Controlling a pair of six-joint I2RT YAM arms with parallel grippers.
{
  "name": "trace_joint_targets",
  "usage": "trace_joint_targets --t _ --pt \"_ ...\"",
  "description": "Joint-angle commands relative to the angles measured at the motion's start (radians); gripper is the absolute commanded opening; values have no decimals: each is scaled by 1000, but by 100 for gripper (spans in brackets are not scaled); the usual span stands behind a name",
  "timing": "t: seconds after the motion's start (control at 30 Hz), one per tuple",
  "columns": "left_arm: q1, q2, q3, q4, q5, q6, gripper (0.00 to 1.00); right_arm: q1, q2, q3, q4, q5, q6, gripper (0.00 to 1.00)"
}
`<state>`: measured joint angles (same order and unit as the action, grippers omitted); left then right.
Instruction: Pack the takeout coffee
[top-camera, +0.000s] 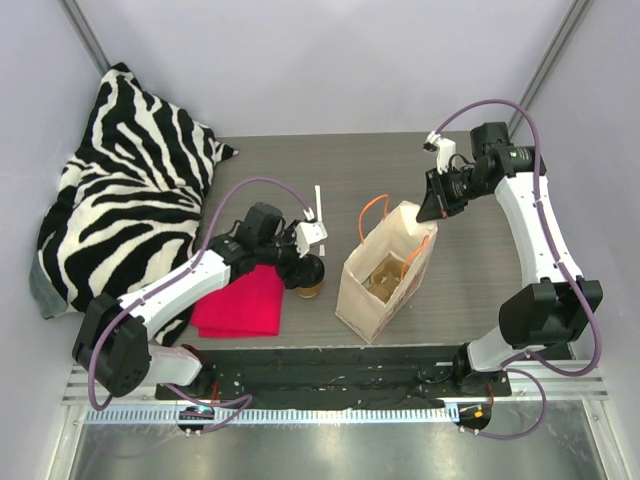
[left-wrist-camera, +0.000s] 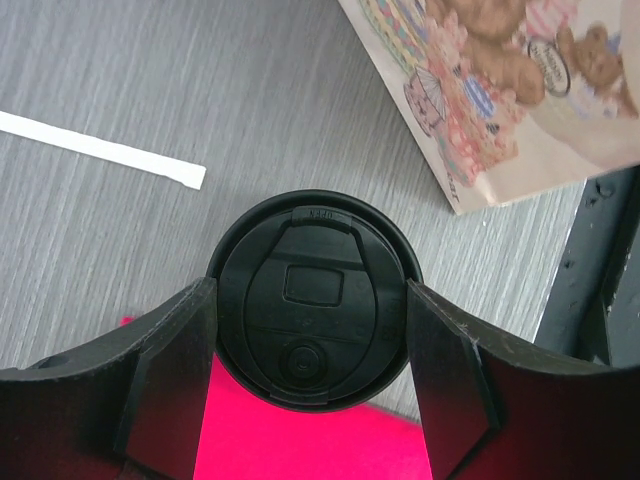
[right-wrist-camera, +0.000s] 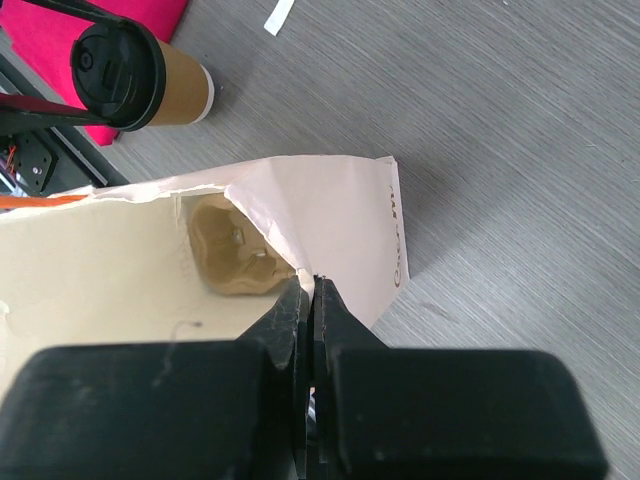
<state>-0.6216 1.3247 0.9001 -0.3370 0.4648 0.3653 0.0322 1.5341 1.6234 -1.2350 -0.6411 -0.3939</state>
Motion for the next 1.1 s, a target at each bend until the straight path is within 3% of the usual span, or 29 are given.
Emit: trace_joint_targets --t 0.0,0.37,0.47,0.67,1.07 --pt "-3 8 62 -68 3 81 75 6 9 52 9 -2 4 1" --pt "-4 143 316 -407 -40 196 96 6 11 64 -9 3 -3 1" --pt "-9 185 405 -500 -60 218 97 6 8 67 -14 6 -6 1" --pt "-82 255 520 -649 -227 187 98 5 -11 62 -35 23 -26 1" --pt "-171 376 632 -755 -400 104 98 6 -46 39 -43 37 -39 1"
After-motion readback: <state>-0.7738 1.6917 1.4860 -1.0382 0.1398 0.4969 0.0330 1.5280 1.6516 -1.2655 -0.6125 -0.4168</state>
